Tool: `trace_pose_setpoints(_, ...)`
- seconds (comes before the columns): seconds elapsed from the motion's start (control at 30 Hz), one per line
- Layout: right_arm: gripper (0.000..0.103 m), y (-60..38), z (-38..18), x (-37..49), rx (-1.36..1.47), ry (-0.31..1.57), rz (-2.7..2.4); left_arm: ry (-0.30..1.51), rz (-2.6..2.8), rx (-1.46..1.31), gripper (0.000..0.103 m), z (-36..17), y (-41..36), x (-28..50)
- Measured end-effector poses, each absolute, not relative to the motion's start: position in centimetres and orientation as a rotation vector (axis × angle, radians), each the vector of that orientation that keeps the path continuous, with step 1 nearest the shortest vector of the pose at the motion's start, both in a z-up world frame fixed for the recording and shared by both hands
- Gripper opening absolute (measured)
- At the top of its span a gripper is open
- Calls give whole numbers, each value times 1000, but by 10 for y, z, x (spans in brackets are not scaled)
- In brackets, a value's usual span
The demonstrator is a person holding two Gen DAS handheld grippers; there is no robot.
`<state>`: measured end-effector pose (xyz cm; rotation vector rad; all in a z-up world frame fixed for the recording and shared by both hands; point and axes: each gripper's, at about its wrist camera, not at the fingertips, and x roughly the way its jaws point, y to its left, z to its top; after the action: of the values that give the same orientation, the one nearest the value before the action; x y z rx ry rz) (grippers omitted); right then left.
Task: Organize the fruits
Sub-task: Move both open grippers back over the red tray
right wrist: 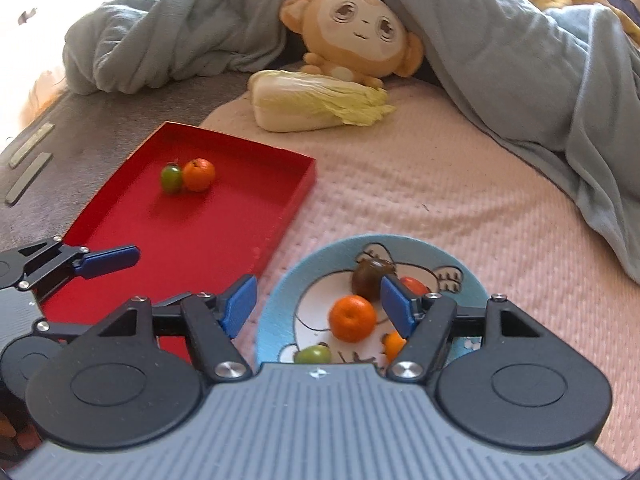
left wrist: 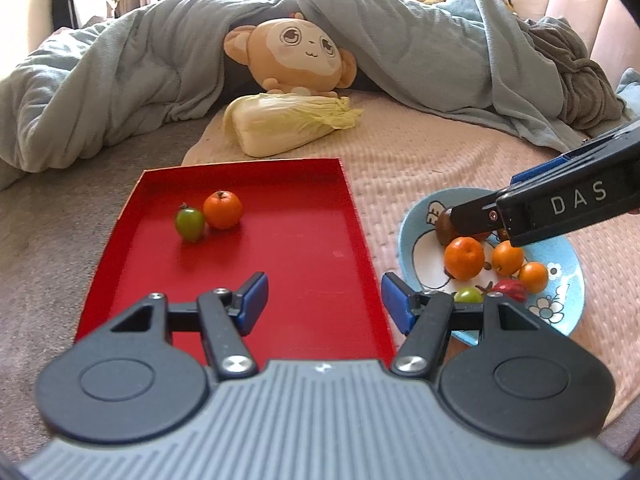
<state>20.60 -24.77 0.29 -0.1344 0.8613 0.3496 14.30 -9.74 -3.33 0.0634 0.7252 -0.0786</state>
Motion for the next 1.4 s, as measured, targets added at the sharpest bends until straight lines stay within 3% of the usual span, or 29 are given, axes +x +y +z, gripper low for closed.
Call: trace_pose_setpoints(1.4, 73, -166, -5, 226, -155, 830, 534, 768, 21, -16, 65, -49, -33, 156)
